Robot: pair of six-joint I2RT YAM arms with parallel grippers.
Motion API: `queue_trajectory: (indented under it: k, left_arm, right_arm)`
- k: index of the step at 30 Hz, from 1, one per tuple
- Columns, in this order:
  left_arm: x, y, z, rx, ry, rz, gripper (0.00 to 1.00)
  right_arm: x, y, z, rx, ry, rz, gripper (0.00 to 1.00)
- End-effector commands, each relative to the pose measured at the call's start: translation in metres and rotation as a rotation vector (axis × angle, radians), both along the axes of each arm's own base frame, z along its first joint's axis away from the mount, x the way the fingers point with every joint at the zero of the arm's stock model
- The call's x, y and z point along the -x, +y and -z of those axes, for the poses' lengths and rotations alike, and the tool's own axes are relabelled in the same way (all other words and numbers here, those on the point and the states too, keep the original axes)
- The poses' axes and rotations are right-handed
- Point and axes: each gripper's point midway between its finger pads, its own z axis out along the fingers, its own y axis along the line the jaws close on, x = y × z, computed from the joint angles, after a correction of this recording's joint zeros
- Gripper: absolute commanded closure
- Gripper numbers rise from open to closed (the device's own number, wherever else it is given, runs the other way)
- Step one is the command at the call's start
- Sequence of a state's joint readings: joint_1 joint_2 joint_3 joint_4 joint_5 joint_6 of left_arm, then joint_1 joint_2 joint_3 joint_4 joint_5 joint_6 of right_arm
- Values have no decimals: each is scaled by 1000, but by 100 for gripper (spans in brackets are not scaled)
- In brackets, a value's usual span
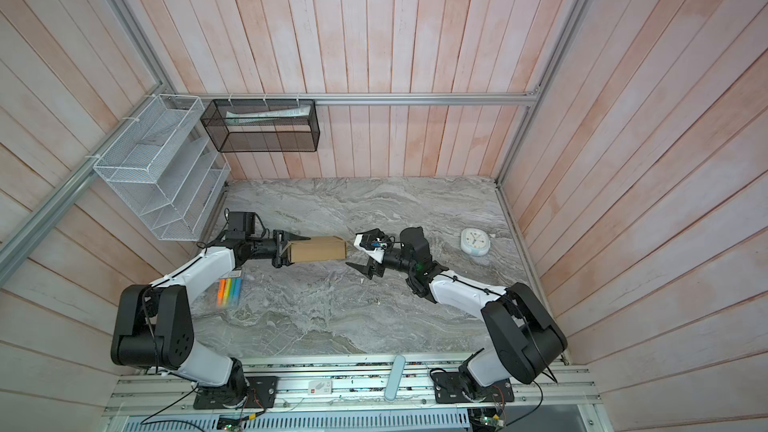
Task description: Fold the paper box
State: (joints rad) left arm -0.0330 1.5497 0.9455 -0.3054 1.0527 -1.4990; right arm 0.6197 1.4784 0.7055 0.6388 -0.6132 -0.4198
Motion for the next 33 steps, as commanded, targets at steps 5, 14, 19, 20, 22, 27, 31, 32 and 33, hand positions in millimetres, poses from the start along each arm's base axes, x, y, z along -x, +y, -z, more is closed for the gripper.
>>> queue_trajectory:
  k: [5, 14, 19, 20, 22, 27, 31, 32, 33]
  left_arm:
    - [19, -3, -12, -5, 39, 78, 70]
    - [39, -1, -17, -40, 87, 163, 70]
    - [39, -1, -19, -44, 87, 193, 71]
    - [40, -2, -19, -47, 90, 201, 71]
    - [40, -2, -19, -48, 93, 209, 71]
    - [34, -2, -24, -53, 77, 222, 71]
    - [31, -2, -25, -55, 72, 224, 71]
    - [31, -2, -25, -55, 69, 224, 71]
    - [31, -2, -25, -54, 69, 225, 71]
  right_arm:
    - [10, 14, -3, -26, -13, -51, 14]
    - [14, 22, -5, -49, -17, -66, 14]
    - [19, 29, -9, -52, -31, -87, 14]
    - [21, 30, -9, -52, -33, -96, 14]
    - [24, 34, -10, -55, -33, -116, 13]
    - [29, 44, -12, -54, -44, -144, 12]
    - [31, 53, -15, -57, -50, -158, 12]
    - [31, 55, -17, -58, -54, -160, 12]
    - [32, 56, -18, -60, -56, -162, 13]
